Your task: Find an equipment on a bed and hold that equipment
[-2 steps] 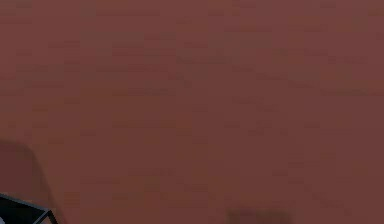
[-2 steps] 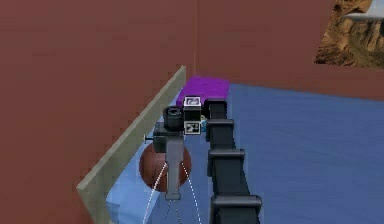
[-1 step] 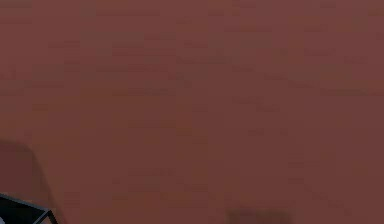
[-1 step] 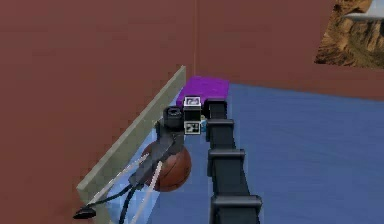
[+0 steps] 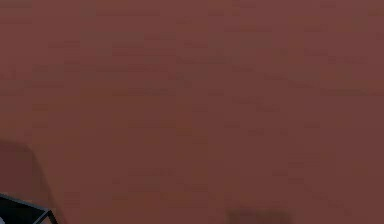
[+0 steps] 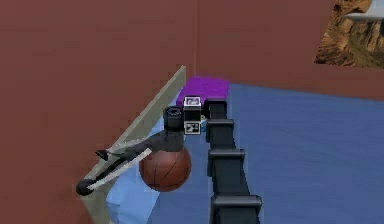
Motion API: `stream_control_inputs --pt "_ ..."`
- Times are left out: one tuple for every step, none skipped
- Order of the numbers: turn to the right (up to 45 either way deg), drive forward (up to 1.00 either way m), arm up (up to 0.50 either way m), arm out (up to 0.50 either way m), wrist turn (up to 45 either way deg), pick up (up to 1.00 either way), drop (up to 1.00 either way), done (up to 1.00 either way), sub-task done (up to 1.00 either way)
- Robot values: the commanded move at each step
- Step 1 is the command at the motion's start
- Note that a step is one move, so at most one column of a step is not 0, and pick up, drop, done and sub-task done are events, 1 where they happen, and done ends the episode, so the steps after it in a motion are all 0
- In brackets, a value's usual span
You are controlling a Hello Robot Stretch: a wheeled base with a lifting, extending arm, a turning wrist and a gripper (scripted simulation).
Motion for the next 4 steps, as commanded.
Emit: stream_control_inputs --pt "0.0 0.0 0.0 0.0 45.0 0.0 0.0 0.0 0.0" --pt "0.0 0.0 0.0 0.0 21.0 0.0 0.0 0.0 0.0" --pt "0.0 0.0 -0.3 0.0 0.0 0.0 0.0 0.0 0.0" --pt "0.0 0.0 0.0 0.0 0.0 1.0 0.0 0.0 0.0"
